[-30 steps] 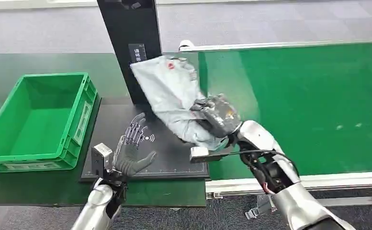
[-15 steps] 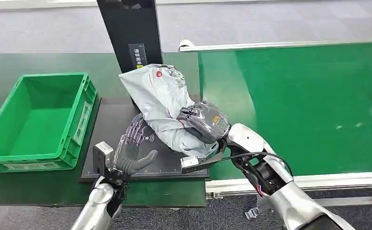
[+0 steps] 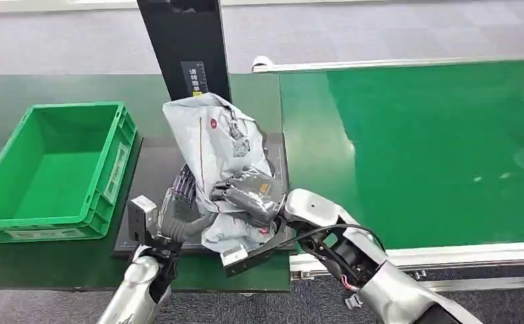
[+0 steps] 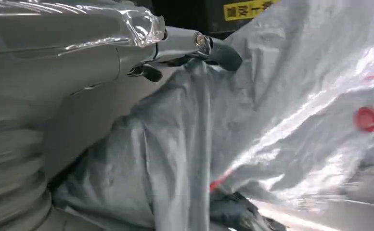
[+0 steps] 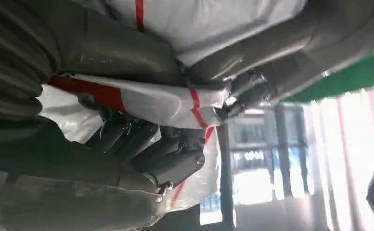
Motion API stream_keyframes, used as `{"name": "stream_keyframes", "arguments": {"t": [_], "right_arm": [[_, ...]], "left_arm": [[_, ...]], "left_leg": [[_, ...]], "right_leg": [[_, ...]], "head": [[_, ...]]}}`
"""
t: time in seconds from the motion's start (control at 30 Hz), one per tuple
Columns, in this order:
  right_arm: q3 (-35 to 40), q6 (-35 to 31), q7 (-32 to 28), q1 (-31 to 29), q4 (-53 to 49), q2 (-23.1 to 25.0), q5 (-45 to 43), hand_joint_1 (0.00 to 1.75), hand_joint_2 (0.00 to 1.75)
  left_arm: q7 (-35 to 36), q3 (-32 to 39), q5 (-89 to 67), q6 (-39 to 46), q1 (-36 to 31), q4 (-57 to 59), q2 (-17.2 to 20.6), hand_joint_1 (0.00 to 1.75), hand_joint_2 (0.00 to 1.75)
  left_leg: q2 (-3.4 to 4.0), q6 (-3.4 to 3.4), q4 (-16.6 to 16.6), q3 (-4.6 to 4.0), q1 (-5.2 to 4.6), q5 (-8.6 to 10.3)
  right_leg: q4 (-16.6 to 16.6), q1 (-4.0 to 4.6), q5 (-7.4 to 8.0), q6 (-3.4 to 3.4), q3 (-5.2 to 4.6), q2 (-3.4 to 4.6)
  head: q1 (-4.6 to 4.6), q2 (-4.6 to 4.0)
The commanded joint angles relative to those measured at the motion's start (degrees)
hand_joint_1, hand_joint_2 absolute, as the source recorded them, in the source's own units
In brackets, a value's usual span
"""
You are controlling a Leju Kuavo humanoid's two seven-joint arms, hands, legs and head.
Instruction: Moved the parcel from conveyor to table for the left to box.
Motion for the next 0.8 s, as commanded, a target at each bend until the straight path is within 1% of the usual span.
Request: {"name": "stream_keyframes", "arguments": {"t": [0.03,0.07,0.1,0.17,0.23,0.27,0.3,0.33,0.37,0.53,0.57,0.6,0.63,0.67,0.7,0.73,0.77,0.8], "right_arm": [[8.29,7.15,-1.05,-4.77,21.04,0.83,-5.46,1.75,1.75],[8.29,7.15,-1.05,-4.77,21.04,0.83,-5.46,1.75,1.75],[8.82,8.64,-1.04,-4.94,21.28,0.89,-5.82,1.75,1.75],[9.59,10.61,-0.25,-5.09,22.28,1.15,-5.96,1.75,1.75],[9.85,11.99,0.45,-5.28,23.72,1.45,-6.54,1.75,1.75],[9.82,11.61,1.32,-5.55,24.47,1.54,-6.89,1.75,1.75],[9.81,11.66,1.3,-5.68,24.5,1.47,-6.89,0.93,1.75],[9.91,10.06,2.24,-6.08,24.73,1.55,-6.8,0.07,1.75],[9.74,9.78,2.55,-6.49,24.66,1.56,-6.82,0.0,1.75],[8.72,6.47,5.74,-7.65,23.94,1.43,-6.21,0.0,1.75],[7.22,2.83,5.81,-7.3,22.6,1.15,-6.4,0.0,1.75],[7.2,2.89,5.82,-7.42,22.59,1.18,-6.39,0.0,1.75],[4.27,-2.14,3.84,-6.38,20.21,1.05,-7.82,0.0,1.75],[4.26,-1.93,3.88,-6.54,20.11,1.16,-7.8,0.0,1.75],[0.41,-6.44,0.67,-4.68,16.35,0.91,-10.58,0.0,1.75],[-0.95,-7.35,-0.4,-4.03,14.64,0.89,-11.74,0.0,1.75],[-3.21,-10.67,-2.72,-2.49,11.69,0.47,-12.86,0.0,1.75],[-4.12,-16.66,-3.85,-1.14,8.42,-0.37,-10.46,0.0,1.75]], "left_arm": [[-0.86,-1.41,0.86,-0.84,-1.19,4.59,0.59,0.0,1.75],[-0.86,-1.41,0.86,-0.84,-1.19,4.59,0.59,0.0,1.75],[-0.73,-1.65,0.84,-0.62,-0.97,4.17,0.83,0.0,1.75],[-0.47,-1.78,0.94,-0.47,-1.01,4.22,0.89,0.0,1.75],[-0.35,-1.68,1.08,-0.4,-0.86,4.05,0.84,0.0,1.75],[-0.3,-1.57,1.07,-0.27,-0.59,3.7,0.77,0.0,1.75],[-0.3,-1.57,1.07,-0.27,-0.57,3.68,0.78,0.0,1.75],[-0.19,-1.38,1.01,-0.11,-0.18,2.97,0.82,0.0,1.75],[-0.17,-1.32,1.01,-0.1,-0.07,2.82,0.93,0.0,1.75],[-0.05,-0.91,0.97,0.13,0.45,2.19,1.14,0.0,1.75],[-0.04,-0.55,0.96,0.22,0.83,1.81,1.12,0.0,1.75],[-0.04,-0.55,0.95,0.2,0.88,1.82,1.16,0.0,1.75],[-0.03,-0.18,0.87,0.43,1.1,1.36,1.07,0.0,1.75],[-0.03,-0.17,0.86,0.41,1.07,1.31,1.1,0.0,1.75],[-0.07,0.0,0.82,0.49,0.9,1.21,1.02,0.0,1.75],[0.05,0.03,0.8,0.49,0.59,1.23,0.93,0.0,1.75],[0.33,0.05,0.83,0.51,-0.13,1.75,0.72,0.0,1.75],[0.81,-0.16,1.58,-0.71,-1.12,2.49,0.56,0.0,1.75]], "left_leg": [[-0.03,0.04,-0.13,0.19,-0.01,0.05],[-0.08,0.03,-0.05,0.08,-0.04,0.04],[-0.12,0.05,-0.11,0.13,-0.05,0.06],[0.0,0.03,-0.05,0.11,-0.07,0.0],[-0.01,0.01,-0.06,0.12,-0.06,0.0],[-0.05,0.01,-0.05,0.11,-0.06,0.01],[-0.1,0.01,-0.12,0.16,-0.05,0.03],[-0.11,0.01,-0.15,0.19,-0.05,0.05],[-0.04,0.02,-0.09,0.14,-0.05,0.02],[-0.01,0.03,-0.04,0.06,-0.04,0.03],[-0.02,0.03,-0.04,0.06,-0.05,0.03],[-0.02,0.04,-0.08,0.09,-0.05,0.05],[-0.02,0.03,-0.03,0.06,-0.04,0.02],[0.0,0.04,-0.09,0.11,-0.06,0.04],[0.0,0.03,-0.02,0.05,-0.03,0.02],[0.0,0.03,-0.05,0.08,-0.04,0.02],[-0.01,0.02,-0.02,0.05,-0.02,0.01],[-0.06,0.01,-0.01,0.01,-0.02,0.02]], "right_leg": [[-0.16,0.0,0.05,0.0,0.21,-0.03],[-0.05,-0.04,0.01,0.0,0.13,-0.09],[-0.12,-0.05,0.03,0.0,0.2,-0.12],[-0.05,-0.06,0.02,-0.01,0.13,0.02],[-0.06,-0.05,0.01,-0.02,0.15,-0.01],[-0.04,-0.05,0.0,-0.01,0.13,-0.04],[-0.11,-0.03,0.01,-0.04,0.19,-0.08],[-0.14,-0.03,0.02,-0.05,0.22,-0.08],[-0.09,-0.04,0.02,-0.03,0.16,-0.02],[-0.05,-0.03,0.05,-0.01,0.07,0.0],[-0.03,-0.04,0.04,-0.01,0.08,-0.01],[-0.08,-0.03,0.06,-0.01,0.11,0.0],[-0.04,-0.03,0.03,0.0,0.09,-0.01],[-0.09,-0.04,0.05,-0.02,0.13,0.02],[-0.03,-0.02,0.03,-0.01,0.08,0.02],[-0.05,-0.03,0.03,-0.02,0.1,0.02],[-0.04,-0.01,0.02,-0.03,0.08,0.01],[-0.02,-0.01,0.02,-0.02,0.05,-0.04]], "head": [[-0.02,0.0],[0.0,-0.02],[0.04,-0.02],[0.0,0.0],[0.0,-0.02],[-0.02,0.0],[-0.02,-0.02],[0.0,0.0],[-0.02,-0.02],[0.0,0.0],[0.0,-0.02],[0.0,0.0],[0.0,0.0],[0.0,-0.02],[0.02,0.0],[-0.02,-0.02],[0.0,-0.02],[-0.02,-0.02]]}}
